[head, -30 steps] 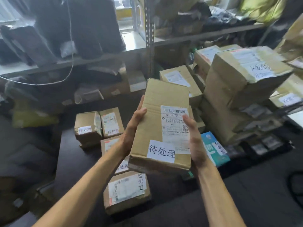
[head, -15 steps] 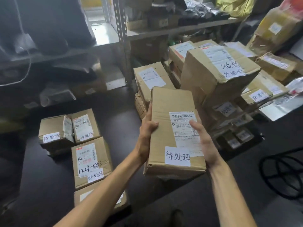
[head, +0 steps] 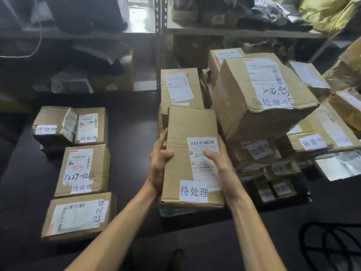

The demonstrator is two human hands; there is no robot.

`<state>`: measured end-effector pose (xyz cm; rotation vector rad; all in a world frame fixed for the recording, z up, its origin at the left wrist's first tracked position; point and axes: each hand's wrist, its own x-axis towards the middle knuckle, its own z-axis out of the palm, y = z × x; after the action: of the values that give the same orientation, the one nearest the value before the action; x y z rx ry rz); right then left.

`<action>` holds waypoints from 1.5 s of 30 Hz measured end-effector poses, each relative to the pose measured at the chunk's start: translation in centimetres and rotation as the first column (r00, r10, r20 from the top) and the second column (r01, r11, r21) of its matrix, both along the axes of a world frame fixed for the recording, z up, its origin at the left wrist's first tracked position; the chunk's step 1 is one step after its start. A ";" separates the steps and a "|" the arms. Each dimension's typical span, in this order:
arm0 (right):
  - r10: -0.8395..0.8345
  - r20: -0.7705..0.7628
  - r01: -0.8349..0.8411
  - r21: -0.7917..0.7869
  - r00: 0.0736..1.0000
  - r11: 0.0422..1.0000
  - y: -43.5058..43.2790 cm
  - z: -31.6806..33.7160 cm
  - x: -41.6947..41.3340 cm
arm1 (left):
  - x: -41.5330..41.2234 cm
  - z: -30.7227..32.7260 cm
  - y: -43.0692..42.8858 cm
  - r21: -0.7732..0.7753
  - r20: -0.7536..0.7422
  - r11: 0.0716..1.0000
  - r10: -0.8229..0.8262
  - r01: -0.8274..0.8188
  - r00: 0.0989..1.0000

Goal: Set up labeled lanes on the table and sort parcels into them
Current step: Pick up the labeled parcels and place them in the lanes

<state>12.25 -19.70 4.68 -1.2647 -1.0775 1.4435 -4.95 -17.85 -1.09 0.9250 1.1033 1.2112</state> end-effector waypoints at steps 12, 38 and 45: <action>0.064 0.216 -0.065 0.000 0.974 0.998 1.8 -0.3 1.0 | 1.6 -1.4 -0.1 0.030 0.073 0.979 0.199 -0.202 0.977; -0.103 0.693 -0.038 0.186 0.714 0.982 -0.1 2.0 -1.3 | 2.8 -1.0 -1.6 -0.013 -0.086 0.977 0.213 -0.214 0.973; -0.120 0.526 -0.048 0.294 0.842 0.954 -1.1 2.7 -3.8 | 2.3 2.0 -1.1 0.030 -0.076 0.965 0.260 -0.259 0.963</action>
<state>8.46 -20.75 7.43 -1.4958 -1.5691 0.8537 -2.65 -18.98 0.90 0.8679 1.3090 1.4106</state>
